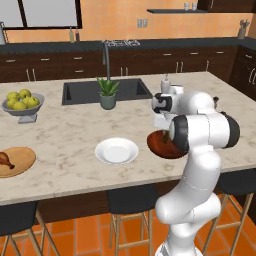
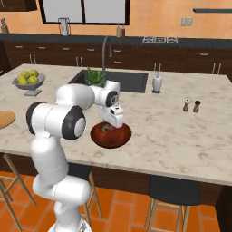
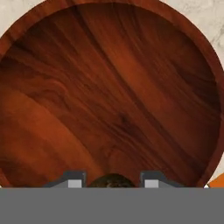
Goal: Pick the chicken drumstick and mushroom from their plates and place them in the bowl. Then put the bowl in the fridge.
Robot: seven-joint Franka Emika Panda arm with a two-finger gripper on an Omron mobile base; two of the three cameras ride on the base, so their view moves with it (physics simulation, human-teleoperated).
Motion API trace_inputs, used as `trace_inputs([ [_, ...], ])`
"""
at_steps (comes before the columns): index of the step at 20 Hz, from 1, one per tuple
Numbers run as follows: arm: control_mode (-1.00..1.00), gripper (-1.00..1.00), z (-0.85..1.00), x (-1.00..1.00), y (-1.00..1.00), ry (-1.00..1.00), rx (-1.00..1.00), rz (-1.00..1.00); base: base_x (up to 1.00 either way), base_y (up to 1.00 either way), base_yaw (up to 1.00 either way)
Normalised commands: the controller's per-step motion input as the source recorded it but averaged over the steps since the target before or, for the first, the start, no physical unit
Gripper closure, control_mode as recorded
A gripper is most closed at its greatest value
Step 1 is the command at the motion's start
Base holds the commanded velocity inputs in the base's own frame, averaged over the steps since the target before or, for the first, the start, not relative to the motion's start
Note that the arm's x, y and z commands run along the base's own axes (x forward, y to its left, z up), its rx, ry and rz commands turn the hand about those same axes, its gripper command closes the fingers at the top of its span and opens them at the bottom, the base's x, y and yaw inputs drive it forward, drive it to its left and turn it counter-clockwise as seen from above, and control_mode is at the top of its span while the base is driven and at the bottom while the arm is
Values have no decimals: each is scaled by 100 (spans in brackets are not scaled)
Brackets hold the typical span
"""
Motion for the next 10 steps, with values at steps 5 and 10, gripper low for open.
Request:
trace_inputs([
  [5,-100,100,-35,34,-7,7,-5,0,0,0,0],
  [10,-100,100,-60,15,-10,5,-3,0,0,0,0],
])
